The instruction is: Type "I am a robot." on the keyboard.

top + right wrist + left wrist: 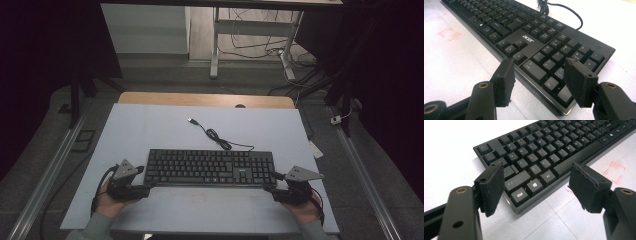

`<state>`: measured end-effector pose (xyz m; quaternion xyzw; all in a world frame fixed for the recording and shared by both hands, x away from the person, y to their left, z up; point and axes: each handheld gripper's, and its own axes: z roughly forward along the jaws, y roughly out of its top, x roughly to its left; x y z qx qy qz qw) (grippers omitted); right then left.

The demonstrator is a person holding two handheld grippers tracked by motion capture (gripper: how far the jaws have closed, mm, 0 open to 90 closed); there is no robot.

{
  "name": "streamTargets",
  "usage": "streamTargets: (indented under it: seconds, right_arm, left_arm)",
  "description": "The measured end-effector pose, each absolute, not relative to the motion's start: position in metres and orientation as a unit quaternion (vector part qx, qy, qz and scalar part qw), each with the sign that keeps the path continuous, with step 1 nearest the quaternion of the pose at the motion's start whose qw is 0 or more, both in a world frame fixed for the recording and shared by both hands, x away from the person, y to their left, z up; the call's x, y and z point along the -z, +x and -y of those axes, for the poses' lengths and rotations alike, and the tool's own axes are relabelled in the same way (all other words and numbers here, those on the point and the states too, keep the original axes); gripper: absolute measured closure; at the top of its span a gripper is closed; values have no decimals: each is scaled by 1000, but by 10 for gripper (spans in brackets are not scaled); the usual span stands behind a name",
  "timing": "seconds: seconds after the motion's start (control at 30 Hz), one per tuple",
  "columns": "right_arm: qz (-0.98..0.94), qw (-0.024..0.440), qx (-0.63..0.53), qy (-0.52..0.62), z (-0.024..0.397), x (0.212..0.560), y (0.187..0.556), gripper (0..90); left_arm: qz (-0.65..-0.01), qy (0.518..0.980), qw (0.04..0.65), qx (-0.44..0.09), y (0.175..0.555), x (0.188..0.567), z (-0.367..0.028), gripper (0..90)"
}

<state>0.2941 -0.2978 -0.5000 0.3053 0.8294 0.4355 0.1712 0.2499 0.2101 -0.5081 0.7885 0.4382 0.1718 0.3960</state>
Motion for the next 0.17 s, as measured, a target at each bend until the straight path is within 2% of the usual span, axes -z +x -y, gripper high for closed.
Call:
streamTargets:
  seconds: [0.17]
  right_arm:
    - [-828,172,-439,304,297,500,294,419]
  left_arm:
    - [-439,789,395,-172,250,509,-210,281]
